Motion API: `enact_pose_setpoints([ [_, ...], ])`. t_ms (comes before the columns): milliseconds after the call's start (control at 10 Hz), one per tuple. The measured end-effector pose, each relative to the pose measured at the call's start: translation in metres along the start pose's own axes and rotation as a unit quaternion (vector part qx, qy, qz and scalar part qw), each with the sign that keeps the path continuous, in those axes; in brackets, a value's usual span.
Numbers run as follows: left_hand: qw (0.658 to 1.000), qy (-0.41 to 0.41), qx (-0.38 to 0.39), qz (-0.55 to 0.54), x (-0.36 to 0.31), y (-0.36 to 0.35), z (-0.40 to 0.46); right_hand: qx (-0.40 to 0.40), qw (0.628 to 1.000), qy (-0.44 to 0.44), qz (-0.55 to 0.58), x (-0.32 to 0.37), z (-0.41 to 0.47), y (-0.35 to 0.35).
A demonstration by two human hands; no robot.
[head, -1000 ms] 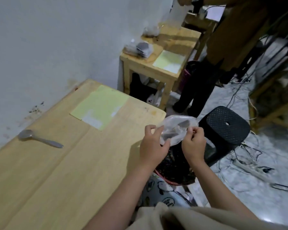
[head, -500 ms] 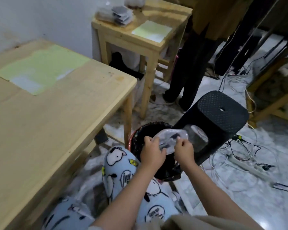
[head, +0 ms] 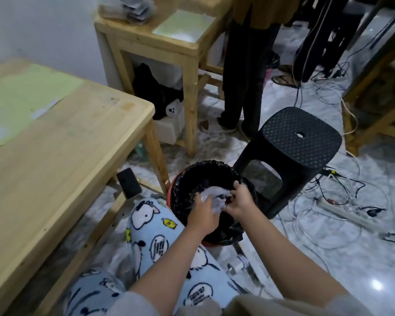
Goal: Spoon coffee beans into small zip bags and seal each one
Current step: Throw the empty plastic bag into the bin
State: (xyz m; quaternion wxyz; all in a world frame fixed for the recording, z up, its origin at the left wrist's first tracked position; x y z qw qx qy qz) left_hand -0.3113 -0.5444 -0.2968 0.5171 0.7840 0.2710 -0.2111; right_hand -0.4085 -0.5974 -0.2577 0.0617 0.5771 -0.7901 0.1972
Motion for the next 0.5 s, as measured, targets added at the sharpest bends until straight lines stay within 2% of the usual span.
enact_pose_setpoints([
  [100,0.999,0.012,0.034,-0.013,0.002,-0.004,0.004,0.027,0.999,-0.003,0.048,0.004,0.004,-0.001],
  [200,0.999,0.028,0.024,-0.028,0.006,-0.004,0.002,0.042,0.997,-0.019,0.060,0.005,0.006,-0.004],
  [400,0.998,0.040,-0.021,-0.050,0.007,0.004,-0.007,0.070,0.996,-0.019,0.054,0.000,-0.007,-0.008],
  [500,0.997,0.030,-0.056,-0.051,0.005,0.012,-0.019,0.040,0.998,0.032,0.022,-0.005,-0.004,-0.006],
])
Point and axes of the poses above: each hand's wrist, its own z-axis towards the middle knuckle, its own y-axis out of the back of the hand, x = y × z, the point moved 3 cm from there along z, towards the middle knuckle, and after that the axes turned 11 degrees about -y, right-handed, at the moved point
